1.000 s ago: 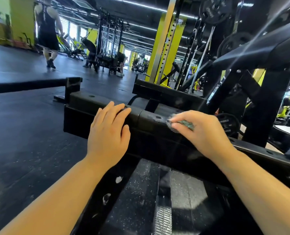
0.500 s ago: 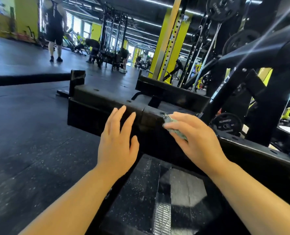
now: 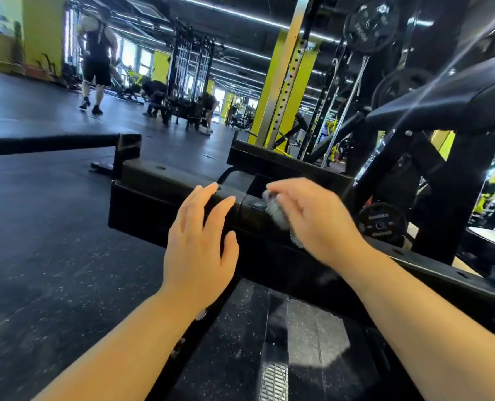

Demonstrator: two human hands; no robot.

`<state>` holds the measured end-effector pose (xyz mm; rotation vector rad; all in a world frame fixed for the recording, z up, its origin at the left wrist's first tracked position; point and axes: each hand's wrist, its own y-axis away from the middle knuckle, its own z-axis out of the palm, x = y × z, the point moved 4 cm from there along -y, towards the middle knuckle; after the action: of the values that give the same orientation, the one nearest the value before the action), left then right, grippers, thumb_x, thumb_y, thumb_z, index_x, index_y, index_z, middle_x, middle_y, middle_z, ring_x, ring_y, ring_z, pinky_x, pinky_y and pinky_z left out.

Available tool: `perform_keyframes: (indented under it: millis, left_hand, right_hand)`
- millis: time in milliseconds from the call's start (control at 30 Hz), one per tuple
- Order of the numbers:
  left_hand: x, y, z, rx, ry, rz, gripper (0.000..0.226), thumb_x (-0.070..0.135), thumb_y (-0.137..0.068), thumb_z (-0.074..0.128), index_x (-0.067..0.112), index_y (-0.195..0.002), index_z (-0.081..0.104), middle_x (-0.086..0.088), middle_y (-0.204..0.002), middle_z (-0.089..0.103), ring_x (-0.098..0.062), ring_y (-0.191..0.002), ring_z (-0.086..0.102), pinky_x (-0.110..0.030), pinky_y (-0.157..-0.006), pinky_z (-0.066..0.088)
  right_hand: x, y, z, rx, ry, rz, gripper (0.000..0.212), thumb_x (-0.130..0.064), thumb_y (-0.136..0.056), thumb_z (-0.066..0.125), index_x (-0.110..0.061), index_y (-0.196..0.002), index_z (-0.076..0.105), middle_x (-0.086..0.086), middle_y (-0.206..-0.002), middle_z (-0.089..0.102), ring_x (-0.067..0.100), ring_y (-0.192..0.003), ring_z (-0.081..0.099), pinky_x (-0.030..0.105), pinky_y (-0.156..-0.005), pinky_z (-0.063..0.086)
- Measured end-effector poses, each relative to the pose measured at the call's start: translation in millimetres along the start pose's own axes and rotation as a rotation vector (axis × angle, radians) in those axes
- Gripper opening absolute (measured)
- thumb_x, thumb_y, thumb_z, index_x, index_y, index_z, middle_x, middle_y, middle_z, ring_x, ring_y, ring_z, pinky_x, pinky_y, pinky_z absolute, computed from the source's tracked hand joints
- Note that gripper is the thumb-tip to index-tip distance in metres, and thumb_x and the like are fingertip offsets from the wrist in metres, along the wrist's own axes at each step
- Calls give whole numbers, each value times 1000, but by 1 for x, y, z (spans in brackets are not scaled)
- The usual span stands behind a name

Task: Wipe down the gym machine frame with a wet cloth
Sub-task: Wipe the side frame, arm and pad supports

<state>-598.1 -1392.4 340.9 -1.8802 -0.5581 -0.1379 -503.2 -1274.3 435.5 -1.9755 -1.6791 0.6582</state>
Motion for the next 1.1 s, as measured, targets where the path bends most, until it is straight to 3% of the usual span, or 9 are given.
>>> perform_keyframes:
  millis: [100,267,433,533,667,733,833,967,1100]
  left_hand:
    - [4,-5,4,1,-4,-4,45,28,-86,38,13,-127,51,-12,-140,44,-29,-135,33,-38,-102,26]
    - [12,2,16,-18,-49,1,47,30,-86,38,13,-128,52,-12,-140,44,-33,-137,30,-41,-107,22]
    - [6,-1,14,5,-35,35,47,29,-87,38,12,-128,51,-11,-138,46,-30,-136,31,-39,-107,24]
    - [4,-1,11,38,21,1,49,26,-87,37,7,-132,47,-12,-139,44,-30,-137,30,-30,-112,17]
    - [-13,-7,-3,123,37,-144,54,26,-84,35,2,-132,46,-15,-137,43,-31,-134,31,-23,-111,10]
    - [-23,-9,-9,132,54,-215,59,30,-83,32,2,-132,45,-16,-138,42,-30,-133,31,-24,-109,12]
    - [-35,-10,-11,124,56,-244,56,29,-85,31,4,-133,46,-15,-138,40,-31,-132,32,-31,-108,17]
    - [-53,-12,-15,81,43,-248,51,27,-87,34,7,-132,48,-13,-139,38,-32,-133,30,-37,-104,21]
    - [-64,-13,-21,21,82,-283,46,15,-92,45,8,-137,43,-9,-145,33,-28,-137,26,-37,-108,19]
  right_hand:
    - [-3,6,13,-144,157,-34,44,-49,-95,43,-29,-133,53,-13,-137,48,8,-123,45,22,-100,32]
    - [29,32,-17,-143,89,-22,34,-41,-91,52,-30,-121,64,-16,-119,61,3,-111,56,30,-91,49]
    - [44,49,-32,-54,123,74,32,-43,-88,53,-29,-113,69,-18,-106,64,1,-103,58,21,-86,47]
    - [11,16,-5,14,125,69,27,-35,-92,57,-27,-115,68,-7,-107,66,14,-102,60,32,-85,49]
    - [-52,-47,52,-69,103,0,27,-36,-98,48,-26,-114,66,-1,-105,60,19,-96,57,30,-71,42]
    - [-64,-57,64,-134,71,-70,26,-33,-98,48,-23,-114,66,0,-106,58,20,-94,56,33,-70,43]
    - [-37,-33,43,-234,95,-106,24,-31,-95,54,-22,-114,65,-2,-109,58,17,-100,54,35,-82,47]
    - [6,12,1,-107,19,-41,23,-23,-86,68,-25,-108,72,-9,-105,65,11,-98,62,37,-85,52]
    - [-27,-14,21,-34,-24,-43,19,-24,-88,66,-19,-105,73,-1,-98,67,18,-91,62,39,-80,51]
